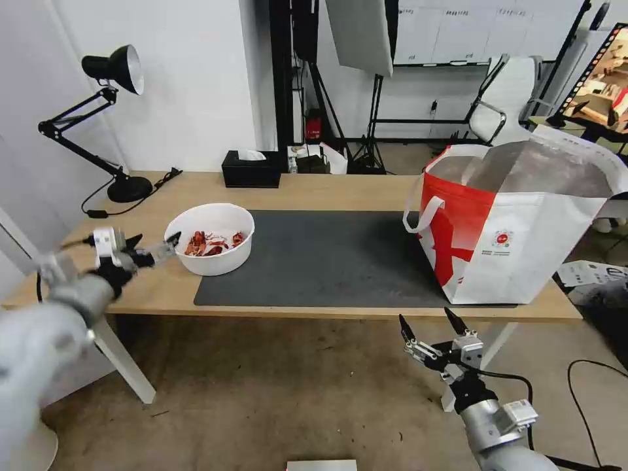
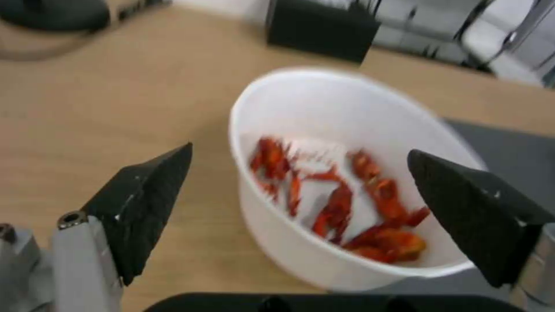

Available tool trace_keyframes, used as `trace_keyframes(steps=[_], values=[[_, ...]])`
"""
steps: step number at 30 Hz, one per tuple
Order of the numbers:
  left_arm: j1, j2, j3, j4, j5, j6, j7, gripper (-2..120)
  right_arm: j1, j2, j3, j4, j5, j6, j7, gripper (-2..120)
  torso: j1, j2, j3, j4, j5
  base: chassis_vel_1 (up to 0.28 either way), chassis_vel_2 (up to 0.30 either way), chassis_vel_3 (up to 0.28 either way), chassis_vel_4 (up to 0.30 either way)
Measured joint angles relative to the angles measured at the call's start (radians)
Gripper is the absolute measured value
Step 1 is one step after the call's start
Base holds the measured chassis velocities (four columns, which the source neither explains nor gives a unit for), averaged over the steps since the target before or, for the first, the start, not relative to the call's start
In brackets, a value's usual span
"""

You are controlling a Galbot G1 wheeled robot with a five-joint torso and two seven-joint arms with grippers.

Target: Pick up the trash from the table and place it into the takeout bag.

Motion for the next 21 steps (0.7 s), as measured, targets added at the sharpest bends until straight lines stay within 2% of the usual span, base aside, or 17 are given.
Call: trace_keyframes(steps=[2, 3, 6, 7, 10, 18, 21], values=[[-0.101, 0.025, 0.062, 0.088, -0.054, 0.072, -0.011, 100, 0.0, 0.0, 0.0, 0.0, 0.0, 0.0, 0.0, 100, 0.0, 0.0, 0.0, 0.0003, -0.0002, 0.0, 0.0, 0.0, 0.0], [-0.101, 0.025, 0.062, 0.088, -0.054, 0.072, -0.011, 100, 0.0, 0.0, 0.0, 0.0, 0.0, 0.0, 0.0, 100, 0.0, 0.0, 0.0, 0.0003, -0.0002, 0.0, 0.0, 0.0, 0.0], [-0.235, 0.038, 0.161, 0.193, -0.096, 0.158, -0.014, 100, 0.0, 0.0, 0.0, 0.0, 0.0, 0.0, 0.0, 100, 0.0, 0.0, 0.0, 0.0003, -0.0002, 0.0, 0.0, 0.0, 0.0], [-0.235, 0.038, 0.161, 0.193, -0.096, 0.158, -0.014, 100, 0.0, 0.0, 0.0, 0.0, 0.0, 0.0, 0.0, 100, 0.0, 0.0, 0.0, 0.0003, -0.0002, 0.0, 0.0, 0.0, 0.0], [-0.337, 0.027, 0.243, 0.265, -0.131, 0.172, -0.014, 100, 0.001, 0.0, 0.0, 0.001, 0.001, -0.001, 0.0, 100, 0.0, 0.0, 0.0, 0.0, 0.0004, 0.0, 0.0, 0.0, 0.0], [-0.406, -0.012, 0.346, 0.328, -0.118, 0.169, -0.016, 100, 0.001, 0.0, 0.0, 0.001, 0.001, -0.001, 0.0, 100, 0.0, 0.0, 0.0, 0.0002, 0.0001, 0.0, 0.0, 0.0, 0.0], [-0.423, -0.022, 0.37, 0.348, -0.113, 0.167, -0.036, 100, 0.001, 0.0, 0.0, 0.001, 0.001, -0.001, 0.0, 100, 0.0, 0.0, 0.0, 0.0001, 0.0001, 0.0, 0.0, 0.0, 0.0]])
